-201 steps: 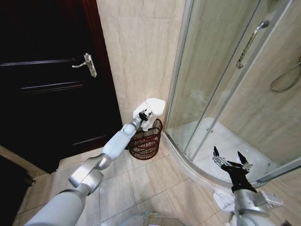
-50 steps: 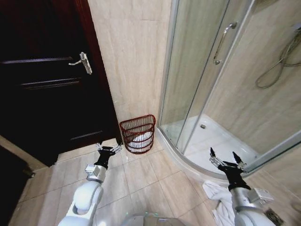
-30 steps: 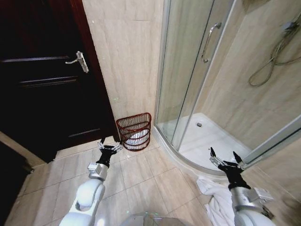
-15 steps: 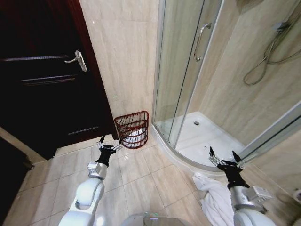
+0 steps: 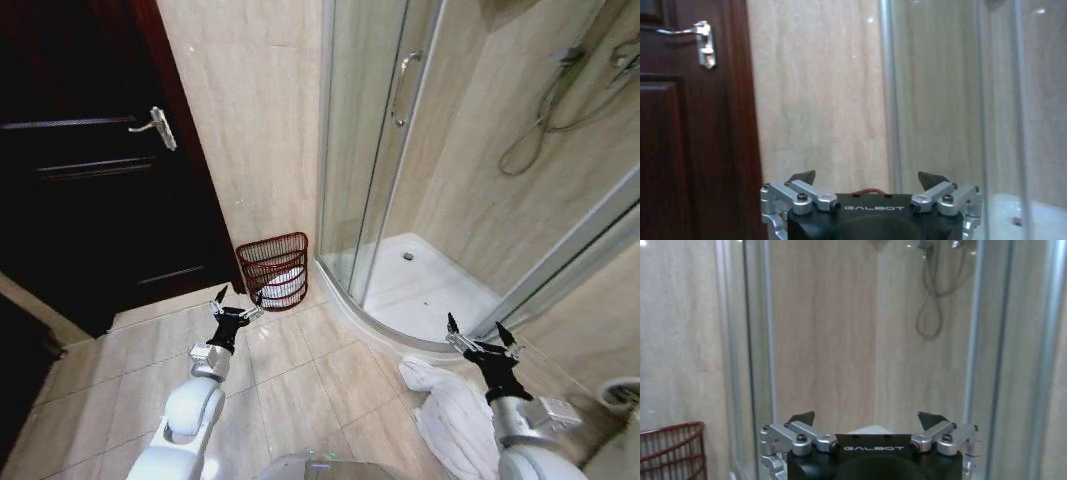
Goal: Discard the used towel into the hamper.
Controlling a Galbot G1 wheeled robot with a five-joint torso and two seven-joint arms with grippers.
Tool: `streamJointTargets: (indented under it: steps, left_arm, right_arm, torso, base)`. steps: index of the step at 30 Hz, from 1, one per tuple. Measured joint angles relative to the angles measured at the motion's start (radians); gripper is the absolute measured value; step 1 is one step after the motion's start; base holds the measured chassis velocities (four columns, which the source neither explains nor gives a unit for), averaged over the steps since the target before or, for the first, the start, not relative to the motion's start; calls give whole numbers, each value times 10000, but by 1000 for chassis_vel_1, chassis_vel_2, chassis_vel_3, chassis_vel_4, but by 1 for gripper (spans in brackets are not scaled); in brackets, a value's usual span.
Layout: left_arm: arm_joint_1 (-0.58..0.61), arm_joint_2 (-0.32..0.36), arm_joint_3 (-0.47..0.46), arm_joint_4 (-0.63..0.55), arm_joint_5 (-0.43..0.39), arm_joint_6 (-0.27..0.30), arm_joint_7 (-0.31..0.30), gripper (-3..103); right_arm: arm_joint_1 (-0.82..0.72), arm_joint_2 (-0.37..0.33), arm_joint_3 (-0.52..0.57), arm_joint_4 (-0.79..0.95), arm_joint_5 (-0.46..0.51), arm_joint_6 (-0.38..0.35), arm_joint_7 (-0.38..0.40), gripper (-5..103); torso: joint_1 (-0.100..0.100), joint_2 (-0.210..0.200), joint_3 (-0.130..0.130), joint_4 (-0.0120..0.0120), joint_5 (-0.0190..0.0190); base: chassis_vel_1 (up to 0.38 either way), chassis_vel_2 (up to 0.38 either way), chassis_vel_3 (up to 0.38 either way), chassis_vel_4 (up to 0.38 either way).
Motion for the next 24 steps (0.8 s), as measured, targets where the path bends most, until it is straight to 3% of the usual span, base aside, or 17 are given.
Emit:
streamJointTargets:
  steps: [24]
  left_arm:
    - [131,-143,120,65,-48,-292,-22,100]
  right_arm:
    - [-206,17,90,41,138,165,18,100]
  torso:
    - [0,0,0,-1,0]
  base:
    - [-28,-117,-48,59]
